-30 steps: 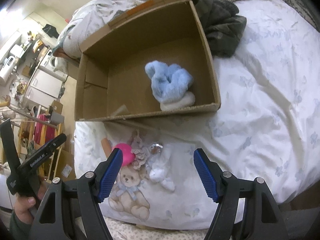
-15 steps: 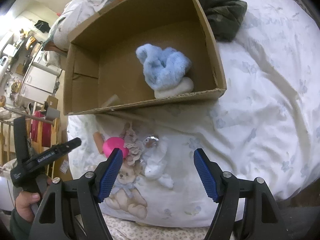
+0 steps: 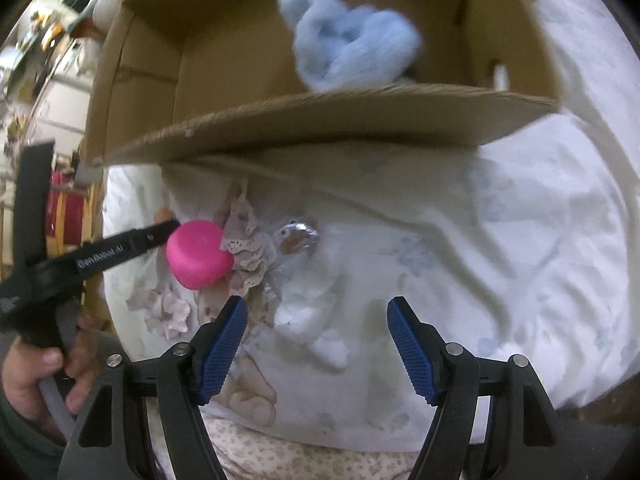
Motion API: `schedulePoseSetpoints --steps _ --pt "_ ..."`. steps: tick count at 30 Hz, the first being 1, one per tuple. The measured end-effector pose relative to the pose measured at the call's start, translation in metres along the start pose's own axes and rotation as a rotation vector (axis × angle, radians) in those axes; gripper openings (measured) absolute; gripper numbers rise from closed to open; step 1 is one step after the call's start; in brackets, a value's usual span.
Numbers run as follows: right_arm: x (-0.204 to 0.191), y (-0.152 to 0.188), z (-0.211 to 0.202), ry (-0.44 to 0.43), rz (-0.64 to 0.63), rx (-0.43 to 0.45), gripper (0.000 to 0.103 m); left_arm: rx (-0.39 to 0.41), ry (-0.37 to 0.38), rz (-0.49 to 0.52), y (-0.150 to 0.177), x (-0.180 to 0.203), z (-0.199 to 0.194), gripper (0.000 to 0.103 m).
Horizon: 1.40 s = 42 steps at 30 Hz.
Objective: Organize soft objects
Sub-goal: 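Grasp the white sock with the right gripper while the left gripper grasps the tan cylinder, then carry the white sock into the box with the right gripper while the left carries the tan cylinder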
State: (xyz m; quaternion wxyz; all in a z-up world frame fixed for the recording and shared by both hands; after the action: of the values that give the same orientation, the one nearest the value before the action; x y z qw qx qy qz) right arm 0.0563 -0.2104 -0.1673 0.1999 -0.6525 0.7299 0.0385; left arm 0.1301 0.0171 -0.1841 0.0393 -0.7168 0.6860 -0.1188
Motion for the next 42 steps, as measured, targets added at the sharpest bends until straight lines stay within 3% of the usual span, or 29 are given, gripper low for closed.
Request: schedulePoseSetpoints --steps 2,5,10,12,26,35,42 --pt "-0.007 0.001 0.007 0.012 -0.03 -0.015 0.077 0.005 -0.002 0.014 -0.002 0.002 -0.002 0.007" --pt "-0.013 0.001 0.015 0.023 -0.057 -0.028 0.077 0.013 0.005 0.022 -0.003 0.004 -0.008 0.006" --pt "-0.017 -0.001 0.021 0.034 -0.085 -0.026 0.05 0.075 -0.029 0.062 -0.008 0.009 -0.028 0.005" --pt "-0.018 -0.001 0.021 0.039 -0.093 -0.021 0.033 0.079 -0.037 0.072 -0.008 0.015 -0.033 0.005" --pt "-0.025 0.008 -0.013 -0.009 -0.101 0.039 0.03 0.114 -0.048 0.068 0.007 0.0 -0.05 0.005" --pt "-0.002 0.009 -0.047 -0.026 -0.054 0.12 0.03 0.155 -0.061 0.064 0.014 -0.008 -0.068 0.005" --pt "-0.008 0.009 -0.065 -0.049 -0.078 0.193 0.03 0.217 -0.074 0.076 0.015 -0.007 -0.087 0.005"
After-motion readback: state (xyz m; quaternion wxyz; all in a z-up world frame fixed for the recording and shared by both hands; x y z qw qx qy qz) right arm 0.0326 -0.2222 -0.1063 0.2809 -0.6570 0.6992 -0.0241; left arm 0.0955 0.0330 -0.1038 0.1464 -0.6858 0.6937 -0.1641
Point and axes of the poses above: each gripper's, at about its wrist camera, not at the fingertips, and z roughly the way its jaws point, x to its right, y to its underside, the point moved 2 cm from there along z, roughly the way its jaws point, and after that the axes turned 9 degrees about x, right-handed, at the moved point
